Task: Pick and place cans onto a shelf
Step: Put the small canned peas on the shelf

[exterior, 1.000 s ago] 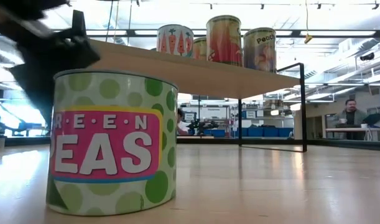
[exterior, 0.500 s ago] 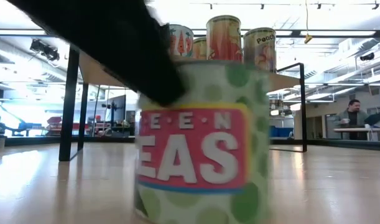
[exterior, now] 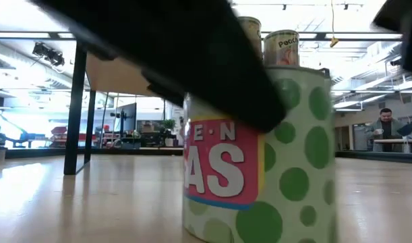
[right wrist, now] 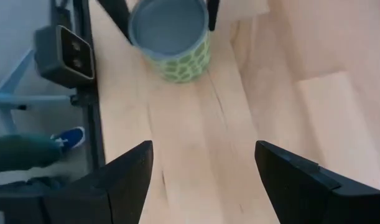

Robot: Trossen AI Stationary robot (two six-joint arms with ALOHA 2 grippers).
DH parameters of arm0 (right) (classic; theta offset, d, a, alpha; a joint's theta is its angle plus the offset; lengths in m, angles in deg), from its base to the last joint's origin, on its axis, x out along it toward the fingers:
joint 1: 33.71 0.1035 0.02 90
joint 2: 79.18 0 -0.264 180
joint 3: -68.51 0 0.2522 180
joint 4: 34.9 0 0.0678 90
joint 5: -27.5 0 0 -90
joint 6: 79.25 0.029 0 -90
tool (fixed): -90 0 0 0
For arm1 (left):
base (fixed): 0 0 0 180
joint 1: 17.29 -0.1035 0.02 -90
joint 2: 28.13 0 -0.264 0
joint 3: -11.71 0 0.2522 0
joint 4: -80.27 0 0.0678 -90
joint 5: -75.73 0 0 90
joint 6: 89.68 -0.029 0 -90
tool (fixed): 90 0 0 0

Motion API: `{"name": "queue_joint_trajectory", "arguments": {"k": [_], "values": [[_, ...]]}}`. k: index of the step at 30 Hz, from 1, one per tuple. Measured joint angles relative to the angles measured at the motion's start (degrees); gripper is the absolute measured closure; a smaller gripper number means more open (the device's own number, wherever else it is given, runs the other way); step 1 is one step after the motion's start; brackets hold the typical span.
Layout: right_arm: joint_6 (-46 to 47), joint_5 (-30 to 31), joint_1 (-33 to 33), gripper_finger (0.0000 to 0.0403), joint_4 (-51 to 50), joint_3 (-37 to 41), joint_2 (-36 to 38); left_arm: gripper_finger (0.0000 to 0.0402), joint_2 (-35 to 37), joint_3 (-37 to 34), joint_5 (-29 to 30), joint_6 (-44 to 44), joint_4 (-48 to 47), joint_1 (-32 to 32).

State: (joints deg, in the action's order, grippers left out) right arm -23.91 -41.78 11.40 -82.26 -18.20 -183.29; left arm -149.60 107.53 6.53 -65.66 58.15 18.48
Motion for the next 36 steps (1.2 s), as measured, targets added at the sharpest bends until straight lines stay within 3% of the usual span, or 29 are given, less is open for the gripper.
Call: {"name": "queue_joint_trajectory", "arguments": {"k": [8, 12, 16, 21, 29, 36], "values": [[3.41, -1.98, -2.91, 0.0116, 7.89, -0.03, -3.65, 0.0069, -0.53, 0.02, 1.36, 1.36, 1.63, -0.31], [4.48, -1.95, -2.12, 0.0122, 5.26, -0.05, -2.09, 0.0087, -1.14, 0.13, 2.59, 1.85, 6.08, -0.41], [7.25, -2.97, -1.21, 0.0131, 0.29, -0.06, 0.57, 0.0114, -1.36, 0.02, 2.62, 4.35, 5.41, -0.62], [8.16, -2.94, -0.72, 0.0139, -3.82, -0.11, 4.41, 0.0118, 0.64, 0.00, 4.13, 6.59, 3.87, -0.87], [6.95, 0.09, -1.24, 0.0142, -3.37, -0.10, 7.80, 0.0118, 15.55, 0.02, 5.24, 6.40, -4.70, 0.29], [1.15, 1.06, -2.68, 0.0142, 2.54, -0.12, 8.61, 0.0118, 33.02, 0.11, 12.54, 7.70, -28.13, 2.37]]}}
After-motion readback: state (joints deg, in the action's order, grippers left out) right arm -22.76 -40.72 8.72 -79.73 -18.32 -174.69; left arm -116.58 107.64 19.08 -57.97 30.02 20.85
